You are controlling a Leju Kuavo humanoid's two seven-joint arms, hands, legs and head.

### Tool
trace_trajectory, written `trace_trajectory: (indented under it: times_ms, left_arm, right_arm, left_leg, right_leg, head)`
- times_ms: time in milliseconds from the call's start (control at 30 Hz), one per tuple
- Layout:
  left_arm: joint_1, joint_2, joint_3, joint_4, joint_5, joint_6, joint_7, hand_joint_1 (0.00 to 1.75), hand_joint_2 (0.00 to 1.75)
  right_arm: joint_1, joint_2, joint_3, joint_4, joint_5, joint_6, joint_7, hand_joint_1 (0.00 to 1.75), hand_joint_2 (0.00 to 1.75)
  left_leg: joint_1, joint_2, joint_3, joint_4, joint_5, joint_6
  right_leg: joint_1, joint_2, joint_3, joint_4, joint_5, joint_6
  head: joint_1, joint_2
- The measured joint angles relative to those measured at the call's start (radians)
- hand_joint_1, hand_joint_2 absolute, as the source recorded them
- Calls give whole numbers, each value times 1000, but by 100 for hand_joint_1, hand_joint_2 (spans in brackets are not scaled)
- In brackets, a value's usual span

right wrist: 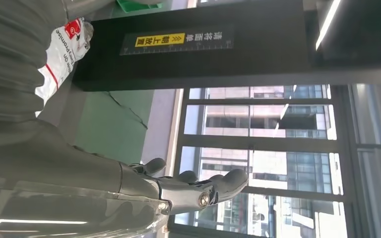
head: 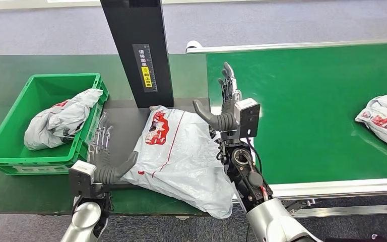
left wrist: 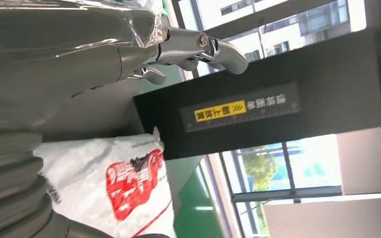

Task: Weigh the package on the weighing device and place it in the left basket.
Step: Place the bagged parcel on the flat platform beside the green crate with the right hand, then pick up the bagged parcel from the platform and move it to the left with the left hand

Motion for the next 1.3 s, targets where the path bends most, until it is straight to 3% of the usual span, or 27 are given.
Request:
trace_trajectory:
  times_ms: [333,433,667,833,1033,1133,1200,1300]
  left_arm:
    - [-4,3,-31,35,-41,-38,26,0,175]
    - [-19,5,-85,78,-185,-50,77,0,175]
    - [-105,13,-245,261,-616,47,214,0,175]
    - [-148,15,-287,367,-712,46,262,0,175]
    - [-177,10,-288,435,-759,53,296,0,175]
    - [-185,8,-289,453,-775,67,310,17,175]
    - [-187,7,-288,458,-772,71,311,28,175]
    - [-187,6,-285,460,-765,71,311,28,175]
  right_arm:
    - [-1,0,-38,6,-53,-4,2,0,175]
    - [-5,-3,-62,6,-98,12,-2,0,175]
    - [-8,-16,-73,-33,-66,46,24,0,175]
    - [-13,-19,-74,-36,-18,9,26,0,175]
    - [-71,-23,-59,72,53,52,128,0,175]
    - [-109,-25,-31,142,118,80,186,0,175]
    - [-141,-29,10,194,219,118,279,0,175]
    - [-182,-36,101,270,360,183,411,0,175]
  left_leg:
    - [0,-1,0,0,0,0]
    - [-1,-1,0,0,0,0]
    - [-1,-1,0,0,0,0]
    - [-1,0,0,0,0,0]
    - [-1,-1,1,0,0,0]
    - [-1,-1,3,0,1,1]
    - [-1,-1,4,0,1,1]
    - [-1,-1,5,0,1,1]
  right_leg:
    - [0,0,0,0,0,0]
    - [-1,-1,0,0,0,0]
    - [-1,0,0,0,0,0]
    - [-1,0,0,0,0,0]
    - [-1,0,2,0,0,0]
    - [-1,-1,4,0,0,0]
    - [-1,0,5,0,0,0]
    - [-1,-1,5,0,0,0]
  head:
    - [0,0]
    - [0,0]
    - [0,0]
    - [0,0]
    - [0,0]
    - [0,0]
    - [0,0]
    - [0,0]
